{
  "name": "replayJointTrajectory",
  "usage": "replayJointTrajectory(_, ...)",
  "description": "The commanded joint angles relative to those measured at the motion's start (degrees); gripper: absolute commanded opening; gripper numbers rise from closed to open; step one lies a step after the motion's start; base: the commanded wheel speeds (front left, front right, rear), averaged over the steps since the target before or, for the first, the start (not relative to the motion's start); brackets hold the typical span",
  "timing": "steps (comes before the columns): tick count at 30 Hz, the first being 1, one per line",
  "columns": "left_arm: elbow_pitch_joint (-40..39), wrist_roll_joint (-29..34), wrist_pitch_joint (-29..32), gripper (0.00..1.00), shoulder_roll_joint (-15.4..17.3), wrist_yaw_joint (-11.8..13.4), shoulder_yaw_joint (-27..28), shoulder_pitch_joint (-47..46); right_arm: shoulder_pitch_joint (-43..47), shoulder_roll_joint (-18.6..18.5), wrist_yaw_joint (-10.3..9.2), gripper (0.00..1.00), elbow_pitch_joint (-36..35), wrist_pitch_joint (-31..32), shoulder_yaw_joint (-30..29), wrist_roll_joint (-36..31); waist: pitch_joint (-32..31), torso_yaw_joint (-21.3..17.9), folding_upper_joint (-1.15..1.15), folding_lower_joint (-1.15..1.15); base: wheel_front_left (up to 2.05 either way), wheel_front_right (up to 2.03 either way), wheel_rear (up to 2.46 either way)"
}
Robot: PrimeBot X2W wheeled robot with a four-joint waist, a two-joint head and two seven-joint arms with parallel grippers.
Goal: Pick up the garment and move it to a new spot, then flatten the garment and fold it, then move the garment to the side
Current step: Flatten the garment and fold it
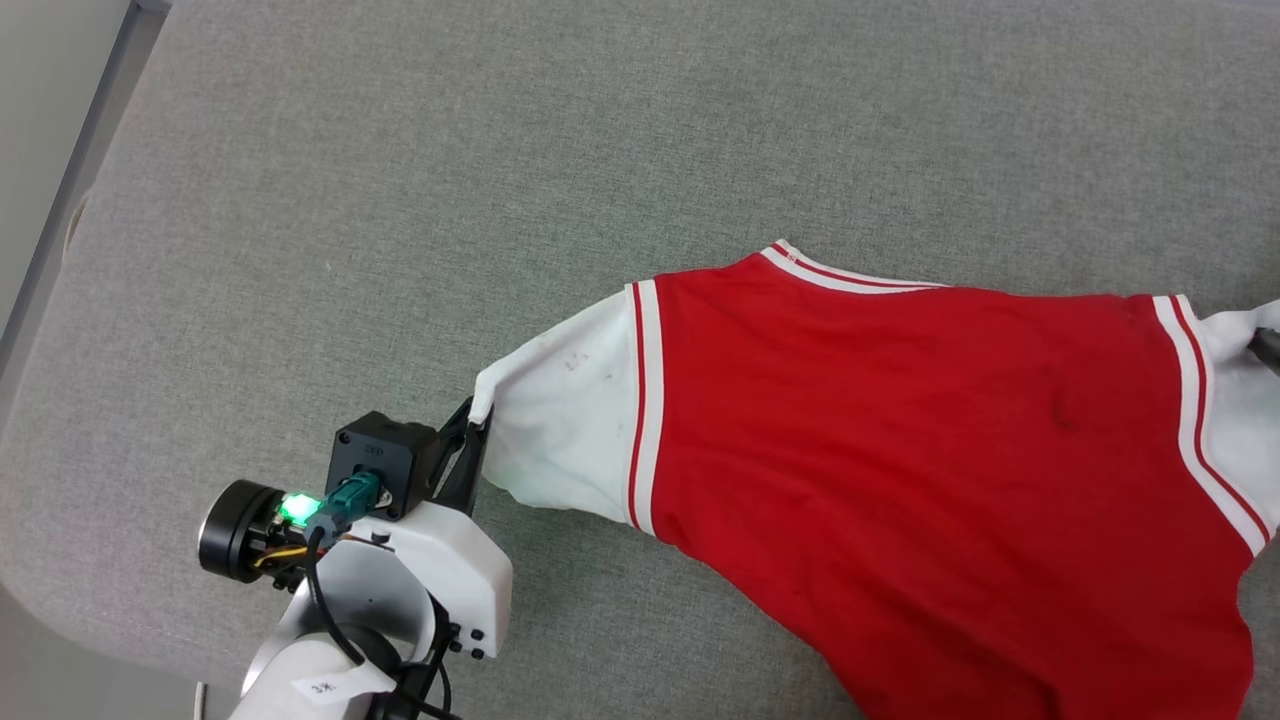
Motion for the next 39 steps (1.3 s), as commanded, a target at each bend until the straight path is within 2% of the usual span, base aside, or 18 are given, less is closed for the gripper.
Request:
replayJointTrajectory(1, 0.25, -0.15, -0.23, 0.00, -0.17, 0.04, -0.01, -0.65, 3.36, 1.50, 0.01, 0.31, 2.57, 0.13, 2.20, 1.04, 0.03, 0.05, 0.00, 0.00, 0.00, 0.00, 0.00)
replayJointTrajectory(2, 0.43, -0.23, -0.32, 0.00, -0.16, 0.06, 0.00, -0.73, 3.74, 1.35, 0.01, 0.00, 2.86, -0.39, 2.72, 1.38, 0.00, 0.05, 0.00, 0.00, 0.00, 0.00, 0.00)
replayJointTrajectory(10, 1.99, -0.92, -1.05, 0.00, 0.45, 0.64, 1.09, -0.30, 2.83, -0.57, -0.02, 0.00, 3.82, -8.64, 3.43, 4.11, -2.62, -1.28, 0.00, 0.00, 0.00, 0.00, 0.00)
replayJointTrajectory(19, 2.13, -1.33, -1.23, 0.00, 2.18, 1.69, 2.75, 1.48, 2.42, -2.66, -0.03, 0.00, 2.92, -19.05, 5.37, 7.96, -9.15, -4.65, 0.00, 0.00, 0.00, 0.00, 0.00)
replayJointTrajectory(30, -0.89, -1.00, -0.49, 0.00, 5.13, 3.02, 5.09, 3.51, 2.83, -3.14, -0.03, 0.00, 1.36, -26.36, 3.75, 12.14, -15.54, -8.35, 0.00, 0.00, 0.00, 0.00, 0.00)
replayJointTrajectory(39, -4.17, -0.27, -3.53, 0.00, 7.70, 3.69, 8.41, 1.42, 1.45, -2.54, -0.04, 0.00, -3.16, -30.37, 1.13, 13.84, -19.83, -10.86, 0.00, 0.00, 0.00, 0.00, 0.00)
